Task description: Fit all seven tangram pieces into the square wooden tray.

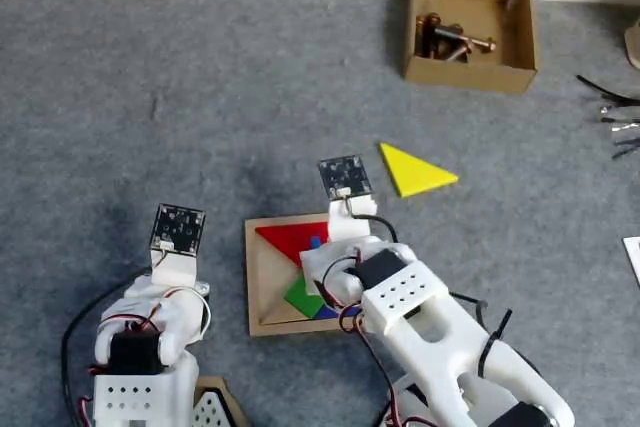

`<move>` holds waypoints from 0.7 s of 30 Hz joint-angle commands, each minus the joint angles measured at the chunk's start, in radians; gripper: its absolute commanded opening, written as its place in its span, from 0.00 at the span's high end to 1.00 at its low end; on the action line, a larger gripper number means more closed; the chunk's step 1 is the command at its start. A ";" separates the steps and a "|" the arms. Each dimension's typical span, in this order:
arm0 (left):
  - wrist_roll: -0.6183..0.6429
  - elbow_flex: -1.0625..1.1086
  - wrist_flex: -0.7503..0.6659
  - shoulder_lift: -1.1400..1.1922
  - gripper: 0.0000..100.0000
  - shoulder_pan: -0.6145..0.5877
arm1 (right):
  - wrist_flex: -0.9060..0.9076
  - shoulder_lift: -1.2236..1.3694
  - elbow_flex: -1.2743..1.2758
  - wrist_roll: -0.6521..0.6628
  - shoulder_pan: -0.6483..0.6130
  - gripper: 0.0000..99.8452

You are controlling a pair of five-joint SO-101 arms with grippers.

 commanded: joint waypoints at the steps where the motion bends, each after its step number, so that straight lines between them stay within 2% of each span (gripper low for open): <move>1: 0.009 0.019 0.003 -0.005 0.99 -0.015 | -0.024 -0.030 -0.013 0.000 -0.013 0.89; 4: 0.009 0.019 0.003 -0.005 0.99 -0.015 | -0.024 -0.030 -0.013 -0.002 -0.013 0.85; 16: 0.009 0.019 0.003 -0.005 0.99 -0.015 | -0.019 -0.041 -0.018 0.000 -0.007 0.85; 18: 0.009 0.019 0.003 -0.005 0.99 -0.015 | -0.018 -0.042 -0.019 0.040 0.013 0.85; 21: 0.009 0.019 0.003 -0.005 0.99 -0.015 | 0.036 -0.042 -0.022 0.206 0.082 0.85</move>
